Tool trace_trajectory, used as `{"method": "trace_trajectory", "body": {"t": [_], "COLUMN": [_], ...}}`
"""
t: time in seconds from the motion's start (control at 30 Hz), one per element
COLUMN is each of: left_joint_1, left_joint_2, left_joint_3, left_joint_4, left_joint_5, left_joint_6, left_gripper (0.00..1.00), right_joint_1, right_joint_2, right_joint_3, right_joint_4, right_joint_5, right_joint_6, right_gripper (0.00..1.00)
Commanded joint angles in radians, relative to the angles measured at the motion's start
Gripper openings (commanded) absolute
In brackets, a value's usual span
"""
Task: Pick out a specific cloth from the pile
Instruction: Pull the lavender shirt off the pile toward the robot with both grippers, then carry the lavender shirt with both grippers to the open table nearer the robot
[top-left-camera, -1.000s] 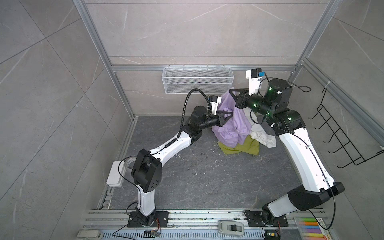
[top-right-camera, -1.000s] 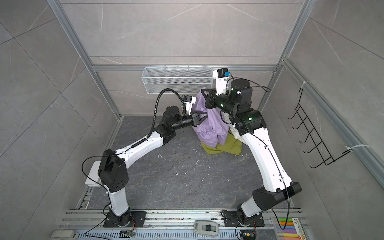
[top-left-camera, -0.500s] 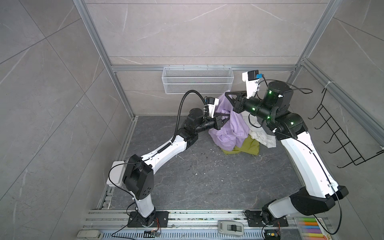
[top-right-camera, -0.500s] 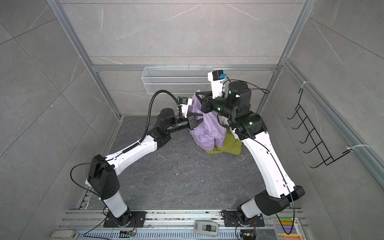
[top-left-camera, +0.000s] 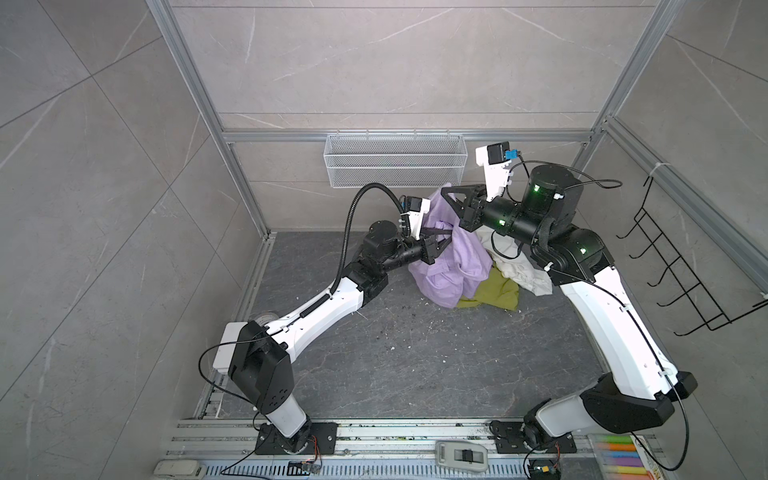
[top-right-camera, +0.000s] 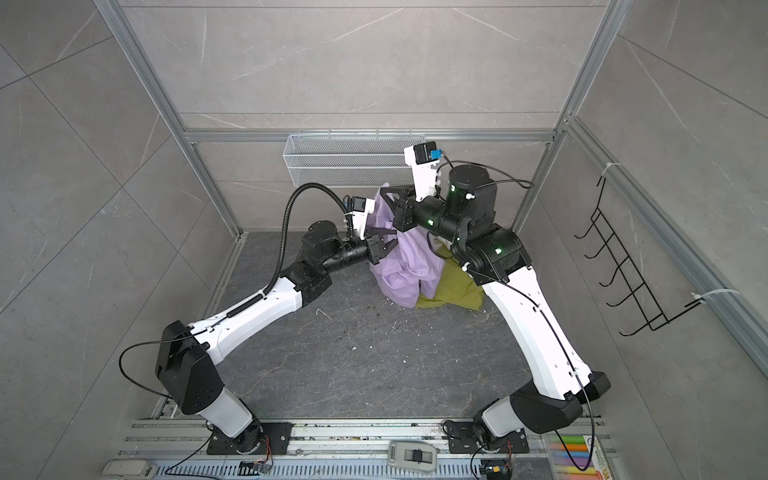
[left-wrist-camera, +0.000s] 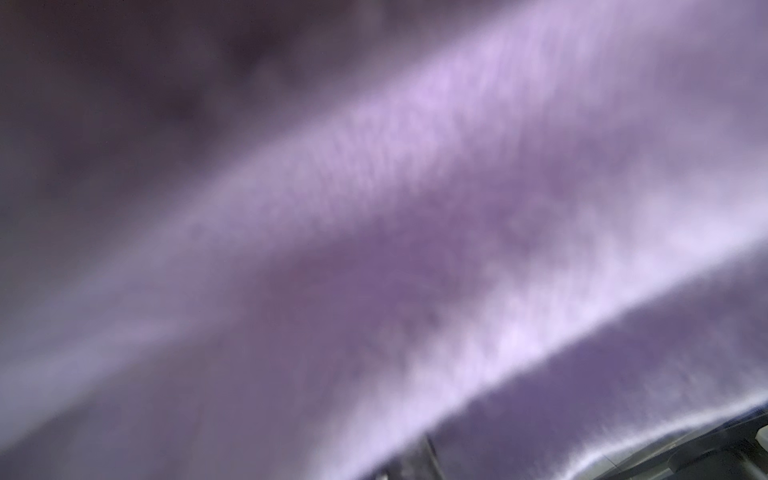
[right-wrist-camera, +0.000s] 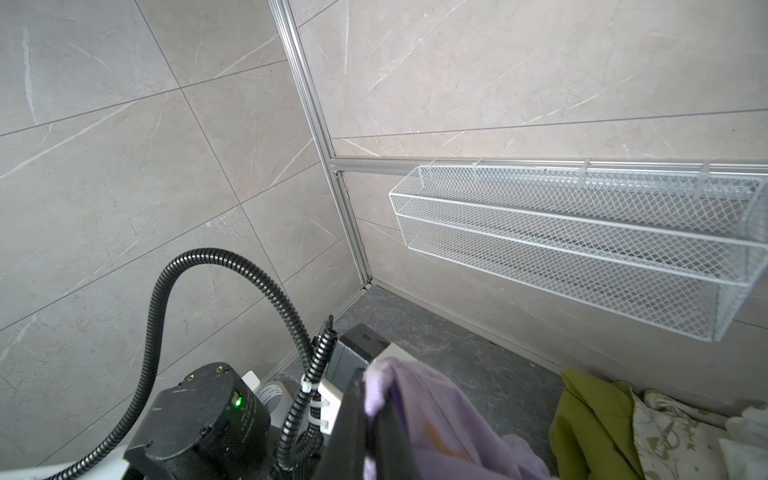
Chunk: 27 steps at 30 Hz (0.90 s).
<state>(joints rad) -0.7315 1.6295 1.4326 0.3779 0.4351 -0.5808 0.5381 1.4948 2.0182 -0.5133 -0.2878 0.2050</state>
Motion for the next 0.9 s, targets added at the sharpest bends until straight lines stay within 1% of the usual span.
{"method": "trace_trajectory", "body": {"t": [0.0,0.13,0.37,0.6,0.87], "left_joint_1": [-0.006,-0.009,-0.014,-0.024,-0.032], "left_joint_2": [-0.061,-0.084,-0.163,-0.268,-0.397], "left_joint_3": [0.005,-0.016,-0.081,-0.169,-0.325], "left_joint_4": [0.038,0.037,0.0,-0.057,-0.084], "left_joint_5": [-0.018,-0.022,-0.047,-0.071,-0.117], "left_joint_6": [0.033,0.035,0.053,0.081,0.077], "left_gripper": [0.0,0.0,0.0,0.0,0.0], "right_joint_1": [0.024,0.038,0.047,0.081,0.179], "right_joint_2": [-0.019,-0.014,-0.008,-0.038,-0.096], "right_joint_3": [0.048,0.054,0.049,-0.023,-0.15], "right_joint_4": [-0.012,-0.025,-0.037,-0.05,-0.092], "right_joint_5": [0.007,0.007,-0.044,-0.038,0.021], "right_joint_6": [-0.024,-0.019,0.023,0.04,0.042], "right_gripper": [0.0,0.0,0.0,0.0,0.0]}}
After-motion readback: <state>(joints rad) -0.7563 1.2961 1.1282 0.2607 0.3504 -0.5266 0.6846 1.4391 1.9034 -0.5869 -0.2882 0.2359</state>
